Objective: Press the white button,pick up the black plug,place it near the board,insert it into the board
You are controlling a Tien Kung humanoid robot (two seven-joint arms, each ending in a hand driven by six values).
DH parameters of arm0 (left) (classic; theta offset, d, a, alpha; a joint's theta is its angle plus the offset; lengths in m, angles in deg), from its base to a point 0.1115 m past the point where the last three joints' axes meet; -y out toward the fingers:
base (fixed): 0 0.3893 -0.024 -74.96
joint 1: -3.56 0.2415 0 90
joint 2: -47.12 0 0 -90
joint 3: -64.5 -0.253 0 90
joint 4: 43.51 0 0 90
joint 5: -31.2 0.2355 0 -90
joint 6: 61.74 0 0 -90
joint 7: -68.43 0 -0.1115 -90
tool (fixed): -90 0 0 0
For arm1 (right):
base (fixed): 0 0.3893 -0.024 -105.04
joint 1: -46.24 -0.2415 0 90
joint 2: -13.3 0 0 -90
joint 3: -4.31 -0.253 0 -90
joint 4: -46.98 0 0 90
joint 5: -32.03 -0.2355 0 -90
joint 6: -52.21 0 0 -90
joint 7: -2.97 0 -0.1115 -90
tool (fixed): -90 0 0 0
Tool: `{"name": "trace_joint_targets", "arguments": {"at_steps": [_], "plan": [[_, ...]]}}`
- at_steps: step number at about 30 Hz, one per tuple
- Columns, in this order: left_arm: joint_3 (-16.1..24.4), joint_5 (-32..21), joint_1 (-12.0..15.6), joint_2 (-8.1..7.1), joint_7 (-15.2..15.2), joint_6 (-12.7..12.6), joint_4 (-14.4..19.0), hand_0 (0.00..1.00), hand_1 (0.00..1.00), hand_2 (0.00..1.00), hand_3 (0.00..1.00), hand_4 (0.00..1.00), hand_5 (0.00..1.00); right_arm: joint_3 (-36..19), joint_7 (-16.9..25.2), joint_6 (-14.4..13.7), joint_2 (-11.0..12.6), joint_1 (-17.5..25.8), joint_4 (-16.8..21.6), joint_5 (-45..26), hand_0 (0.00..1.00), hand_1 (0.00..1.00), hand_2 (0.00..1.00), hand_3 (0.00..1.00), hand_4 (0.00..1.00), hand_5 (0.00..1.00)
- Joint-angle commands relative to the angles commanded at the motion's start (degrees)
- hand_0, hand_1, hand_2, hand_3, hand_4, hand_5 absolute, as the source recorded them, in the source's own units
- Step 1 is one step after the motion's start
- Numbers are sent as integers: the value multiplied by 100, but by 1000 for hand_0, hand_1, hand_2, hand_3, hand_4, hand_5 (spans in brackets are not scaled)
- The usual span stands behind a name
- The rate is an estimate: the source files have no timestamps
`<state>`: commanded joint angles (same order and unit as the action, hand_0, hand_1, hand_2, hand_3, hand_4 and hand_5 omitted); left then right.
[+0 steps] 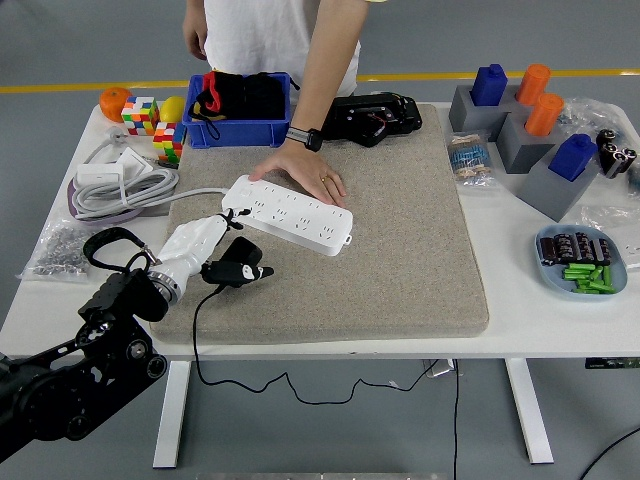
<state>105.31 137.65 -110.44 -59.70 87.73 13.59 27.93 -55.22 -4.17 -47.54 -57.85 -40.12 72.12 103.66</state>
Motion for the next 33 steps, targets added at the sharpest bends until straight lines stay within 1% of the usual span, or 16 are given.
{"name": "trace_joint_targets", "arguments": {"at_steps": [1,2,7,8,13,14,17,19,20,25,26,30,31,32,33], "plan": [[-10,7,-2,-1,3,0,-9,459,681,687,862,998,407,-1,0,0,0,-1,1,-1,687,613,607,564,627,218],[-28,14,1,-4,-1,-13,-19,354,592,607,819,998,297,-4,0,-1,-2,-1,3,5,688,613,607,564,626,219],[-73,37,-4,-18,7,-64,-61,354,592,607,819,998,297,0,4,-4,-5,-6,6,4,688,613,607,564,626,219],[-74,36,-8,-23,3,-80,-64,313,515,531,733,987,84,0,6,-5,-5,-7,8,1,688,613,607,564,627,219],[-61,22,-29,-29,-45,-192,-87,313,515,531,733,987,84,7,13,-11,-2,-6,6,3,688,613,607,564,627,219],[-61,-20,-32,-27,-67,-223,-99,255,419,453,601,923,2,9,12,-11,-2,-7,6,7,687,613,607,564,627,217],[-60,-151,-28,-23,-149,-345,-133,255,419,453,601,923,2,12,13,-11,-4,-7,9,21,687,613,607,564,627,217],[-64,-143,-42,-20,-150,-372,-150,255,419,453,601,923,2,17,15,-11,-4,-12,8,23,687,613,607,564,627,217],[-66,-140,-48,-19,-149,-380,-157,207,301,345,539,693,2,16,15,-11,-4,-14,7,23,687,613,607,563,626,218],[-71,-178,-125,-38,-236,-483,-157,207,301,345,539,693,2,3,30,-21,-3,-20,6,23,687,613,607,563,626,218],[-70,-196,-149,-41,-250,-496,-146,214,264,292,455,566,2,2,31,-21,-1,-22,5,24,687,611,607,562,626,218],[-10,-276,-282,-8,-325,-570,-142,214,264,292,455,566,2,-1,40,-26,4,-24,5,19,687,611,607,562,626,218],[41,-283,-359,21,-338,-586,-156,214,264,292,455,566,2,4,43,-27,4,-26,5,15,687,611,607,562,626,218],[73,-293,-414,45,-342,-595,-174,208,250,268,424,530,2,6,44,-27,2,-27,6,14,686,612,606,562,626,217],[102,-300,-464,68,-347,-603,-195,208,250,268,424,530,2,9,45,-28,2,-29,7,13,686,612,606,562,626,217]]}}
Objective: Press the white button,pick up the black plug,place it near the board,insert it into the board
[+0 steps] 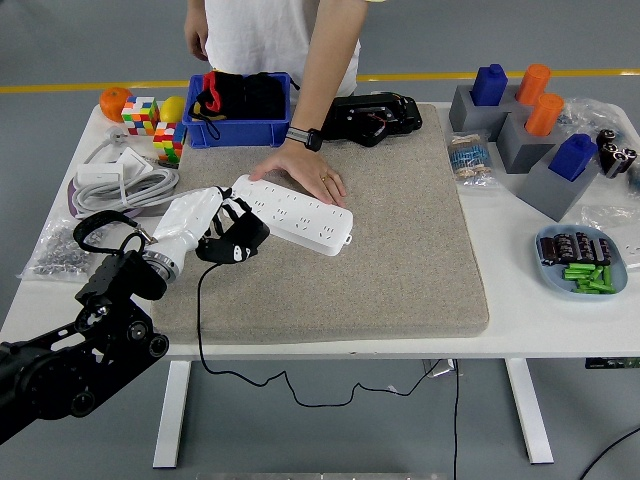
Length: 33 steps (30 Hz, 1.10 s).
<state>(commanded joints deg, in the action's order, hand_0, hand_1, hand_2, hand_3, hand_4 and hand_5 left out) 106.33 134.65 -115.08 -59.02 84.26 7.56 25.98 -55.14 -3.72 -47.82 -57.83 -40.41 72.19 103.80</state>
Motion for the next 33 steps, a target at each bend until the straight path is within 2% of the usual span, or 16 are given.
{"name": "trace_joint_targets", "arguments": {"at_steps": [6,11,17,22,24,33], "plan": [[113,-44,-395,204,-24,-51,-285,207,252,266,420,534,2,22,2,0,3,-8,4,-8,686,612,606,563,625,218],[10,-108,-736,441,-20,-50,-758,207,249,259,425,549,2,45,-1,1,16,-18,-1,-17,685,612,606,562,625,219],[-114,-123,-973,640,75,25,-1249,205,246,259,431,558,2,51,0,1,18,-42,1,-22,686,611,606,562,625,219],[-188,-112,-1047,721,125,62,-1561,205,246,259,431,558,2,54,-1,0,23,-49,-2,-25,686,611,606,562,625,219],[-216,-107,-1062,748,144,67,-1666,203,252,261,450,587,2,61,-2,2,25,-47,-4,-26,686,612,607,562,625,216],[-241,-163,-1086,840,182,54,-1913,199,253,271,452,594,2,72,0,1,19,-52,2,-26,686,612,606,562,627,212]]}}
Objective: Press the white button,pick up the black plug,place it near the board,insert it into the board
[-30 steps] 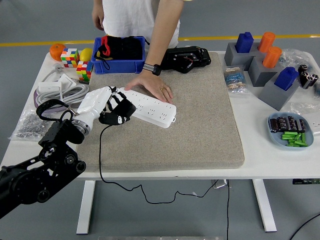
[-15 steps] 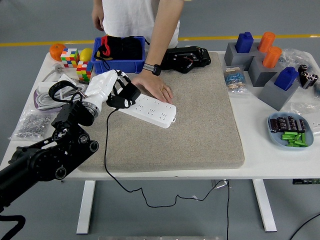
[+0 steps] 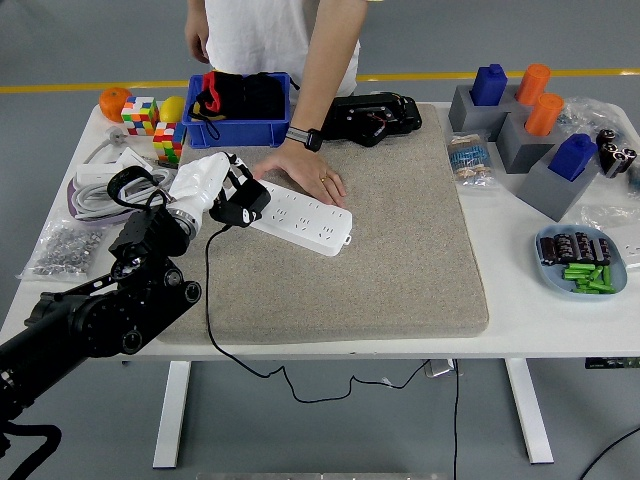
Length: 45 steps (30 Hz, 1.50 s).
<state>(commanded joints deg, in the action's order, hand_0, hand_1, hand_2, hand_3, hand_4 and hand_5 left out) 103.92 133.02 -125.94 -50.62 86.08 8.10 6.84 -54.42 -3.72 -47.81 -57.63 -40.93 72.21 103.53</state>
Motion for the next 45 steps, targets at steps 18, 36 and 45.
{"name": "trace_joint_targets", "arguments": {"at_steps": [18,36,45], "plan": [[-78,111,-106,139,235,38,-240,196,261,277,479,650,2,19,-1,0,8,-5,-7,-3,686,610,603,562,627,204],[-128,460,-91,148,734,101,-204,194,267,276,480,652,2,41,-1,0,10,15,-10,-11,685,610,602,561,624,199],[-170,444,-73,164,825,205,-130,209,308,301,521,692,2,54,0,-2,8,19,-10,-13,685,609,602,562,623,198]]}}
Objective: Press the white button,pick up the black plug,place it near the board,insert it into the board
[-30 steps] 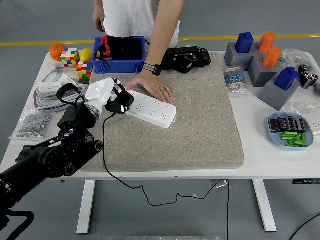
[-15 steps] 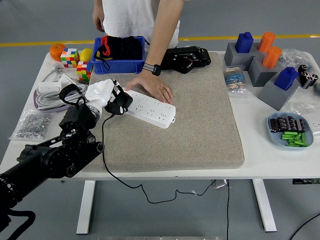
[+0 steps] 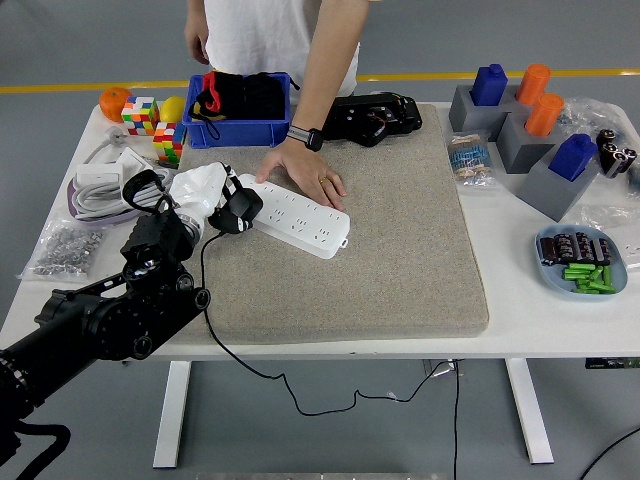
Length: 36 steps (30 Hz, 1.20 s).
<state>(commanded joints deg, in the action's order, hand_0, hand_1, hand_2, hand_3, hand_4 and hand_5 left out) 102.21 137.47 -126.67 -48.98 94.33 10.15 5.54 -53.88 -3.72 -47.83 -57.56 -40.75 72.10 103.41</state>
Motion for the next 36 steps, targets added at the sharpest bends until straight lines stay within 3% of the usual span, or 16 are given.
{"name": "trace_joint_targets", "arguments": {"at_steps": [10,11,16,17,28,29,34,35,36], "plan": [[21,-20,-17,36,151,40,0,205,342,326,551,709,2,4,1,-1,2,17,-3,-4,685,610,602,562,624,198],[32,-19,-22,37,173,46,0,251,463,410,588,671,2,4,1,-1,2,16,-2,-5,685,610,601,562,624,198],[82,-46,-50,40,252,74,0,251,463,410,588,671,2,-13,1,0,-6,15,-3,-2,685,610,601,562,624,198],[90,-56,-52,41,253,76,0,318,593,495,614,726,2,-15,1,0,-6,14,-3,-2,684,610,601,561,623,197],[153,-118,-119,50,455,237,28,312,573,497,623,741,2,-32,3,-2,-8,3,0,1,684,610,601,561,624,196],[154,-129,-124,50,479,270,29,314,569,499,639,788,148,-32,4,-2,-9,2,2,1,685,609,601,562,624,196],[161,-224,-136,58,554,373,68,314,569,499,639,788,148,-31,3,0,-8,12,-6,1,685,609,601,562,624,196],[165,-257,-140,63,573,386,83,346,614,555,691,852,369,-31,3,0,-7,13,-8,2,685,610,601,561,624,196],[171,-278,-145,67,586,395,96,346,614,555,691,852,369,-30,2,1,-5,11,-8,3,685,610,601,561,624,196]]}}
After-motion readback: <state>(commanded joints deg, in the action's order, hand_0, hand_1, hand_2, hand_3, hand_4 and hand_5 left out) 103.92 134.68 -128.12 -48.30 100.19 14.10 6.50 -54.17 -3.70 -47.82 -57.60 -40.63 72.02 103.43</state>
